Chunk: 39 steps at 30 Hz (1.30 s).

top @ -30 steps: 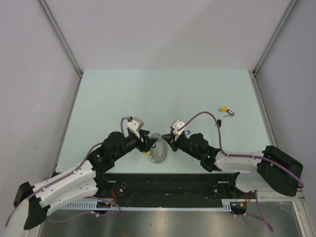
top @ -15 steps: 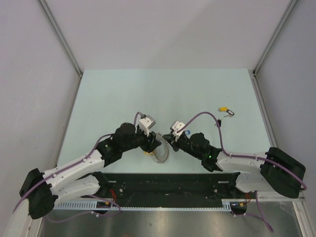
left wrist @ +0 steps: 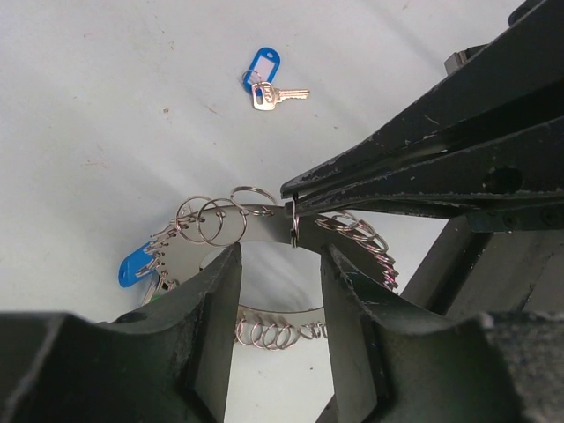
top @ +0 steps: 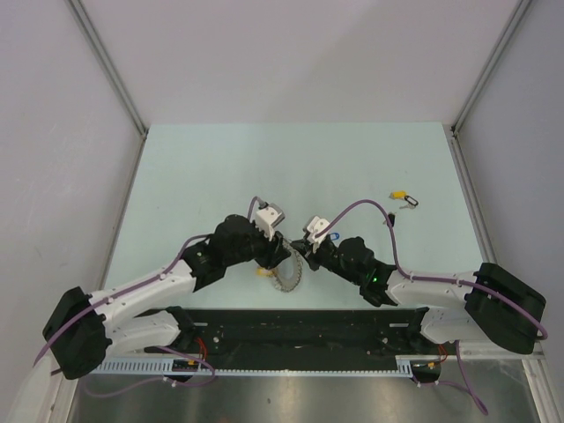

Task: Put the keys on the keyring

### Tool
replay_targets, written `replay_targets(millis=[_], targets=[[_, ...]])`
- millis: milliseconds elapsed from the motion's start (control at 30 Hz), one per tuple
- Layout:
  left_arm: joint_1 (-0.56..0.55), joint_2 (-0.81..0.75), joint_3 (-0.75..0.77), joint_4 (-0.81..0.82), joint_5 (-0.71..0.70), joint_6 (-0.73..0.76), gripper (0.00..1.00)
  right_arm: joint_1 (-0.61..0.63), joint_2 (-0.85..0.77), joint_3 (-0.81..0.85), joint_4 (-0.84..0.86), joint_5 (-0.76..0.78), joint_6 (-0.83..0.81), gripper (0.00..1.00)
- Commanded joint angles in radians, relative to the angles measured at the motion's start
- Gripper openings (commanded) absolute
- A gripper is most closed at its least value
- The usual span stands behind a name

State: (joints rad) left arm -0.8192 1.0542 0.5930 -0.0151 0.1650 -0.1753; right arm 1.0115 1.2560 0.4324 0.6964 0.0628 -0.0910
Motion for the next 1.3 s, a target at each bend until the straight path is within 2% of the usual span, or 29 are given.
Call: replay_targets(millis=[0, 533, 733, 1133, 1267], targets=[[0.005, 0.029, 0.056, 0.03, 0.027, 0.042, 0.44, 0.006, -0.021, 0.042, 0.035, -0.004, -0.016, 0.0], [0.005, 0.085, 0.067, 0.035, 0.053, 0.072, 0.37, 0.013, -0.01, 0.042, 0.041, -0.014, -0.024, 0.0], [0.005, 0.09, 0.073, 0.03, 0.053, 0.086, 0.31, 0.018, -0.007, 0.043, 0.04, -0.021, -0.03, 0.0], [0.005, 0.099, 0.076, 0.023, 0.08, 0.145, 0.14, 0.025, -0.003, 0.046, 0.023, -0.101, -0.069, 0.0], [0.005, 0.089, 0.083, -0.002, 0.088, 0.169, 0.0, 0.025, -0.003, 0.054, 0.002, -0.135, -0.078, 0.0]])
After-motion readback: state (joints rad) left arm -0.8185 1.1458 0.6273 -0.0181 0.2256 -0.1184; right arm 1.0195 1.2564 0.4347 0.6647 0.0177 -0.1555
